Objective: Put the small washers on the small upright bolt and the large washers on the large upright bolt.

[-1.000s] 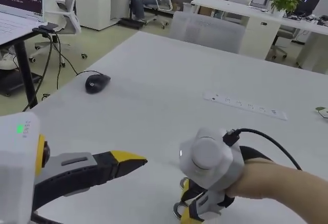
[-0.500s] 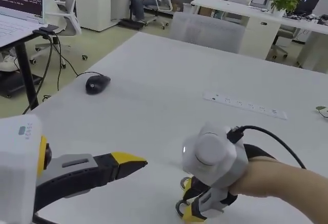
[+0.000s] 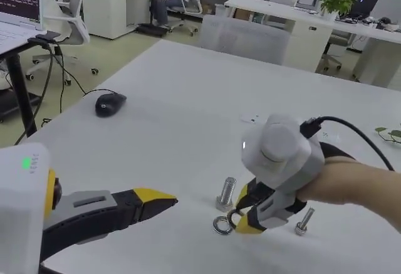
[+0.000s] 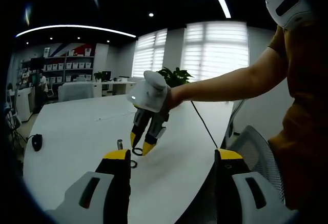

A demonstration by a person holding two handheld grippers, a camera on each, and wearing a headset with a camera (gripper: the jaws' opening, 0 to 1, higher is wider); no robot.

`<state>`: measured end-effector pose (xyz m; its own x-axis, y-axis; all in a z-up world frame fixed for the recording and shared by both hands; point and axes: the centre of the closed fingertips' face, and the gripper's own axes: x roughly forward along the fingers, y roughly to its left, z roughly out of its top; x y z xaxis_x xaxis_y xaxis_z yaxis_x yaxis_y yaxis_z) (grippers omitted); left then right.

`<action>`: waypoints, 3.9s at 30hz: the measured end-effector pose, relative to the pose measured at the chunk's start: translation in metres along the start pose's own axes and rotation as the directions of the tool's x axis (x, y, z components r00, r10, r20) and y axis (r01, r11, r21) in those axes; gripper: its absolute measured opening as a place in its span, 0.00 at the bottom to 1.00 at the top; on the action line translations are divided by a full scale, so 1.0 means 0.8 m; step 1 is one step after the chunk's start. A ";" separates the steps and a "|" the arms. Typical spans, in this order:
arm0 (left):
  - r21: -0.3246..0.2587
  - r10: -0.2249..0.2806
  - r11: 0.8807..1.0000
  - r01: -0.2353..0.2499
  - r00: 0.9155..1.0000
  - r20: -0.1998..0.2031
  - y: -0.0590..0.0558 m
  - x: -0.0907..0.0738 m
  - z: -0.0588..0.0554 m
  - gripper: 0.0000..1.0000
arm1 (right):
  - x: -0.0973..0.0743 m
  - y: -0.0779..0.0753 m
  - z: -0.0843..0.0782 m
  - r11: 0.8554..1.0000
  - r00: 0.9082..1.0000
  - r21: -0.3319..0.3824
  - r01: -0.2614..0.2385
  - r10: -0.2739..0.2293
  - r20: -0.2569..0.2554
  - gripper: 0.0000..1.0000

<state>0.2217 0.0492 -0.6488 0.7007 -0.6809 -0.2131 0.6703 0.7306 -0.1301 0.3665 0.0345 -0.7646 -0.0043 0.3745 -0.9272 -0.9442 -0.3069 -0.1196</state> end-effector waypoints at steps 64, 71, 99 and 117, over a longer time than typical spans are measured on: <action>-0.036 0.053 0.998 -0.053 0.999 -0.011 0.024 0.001 -0.007 0.66 | 0.070 -0.070 -0.014 0.998 0.994 -0.059 -0.015 0.009 -0.106 0.24; -0.032 0.052 0.998 -0.052 0.999 -0.011 0.023 0.001 -0.007 0.66 | 0.062 -0.069 -0.020 0.999 0.995 -0.048 -0.004 -0.001 -0.102 0.24; 0.004 0.040 0.999 -0.040 0.999 -0.003 0.007 -0.004 0.004 0.66 | 0.071 -0.007 -0.026 0.986 0.997 0.157 -0.047 0.056 -0.051 0.28; -0.004 0.053 0.999 -0.053 0.999 0.000 0.016 -0.006 0.004 0.66 | 0.081 -0.004 -0.007 0.990 0.998 0.126 -0.059 0.063 -0.028 0.26</action>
<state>0.2281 0.0616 -0.6467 0.7353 -0.6410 -0.2199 0.6310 0.7660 -0.1229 0.3711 0.0548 -0.8261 -0.0549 0.3296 -0.9425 -0.9761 -0.2163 -0.0188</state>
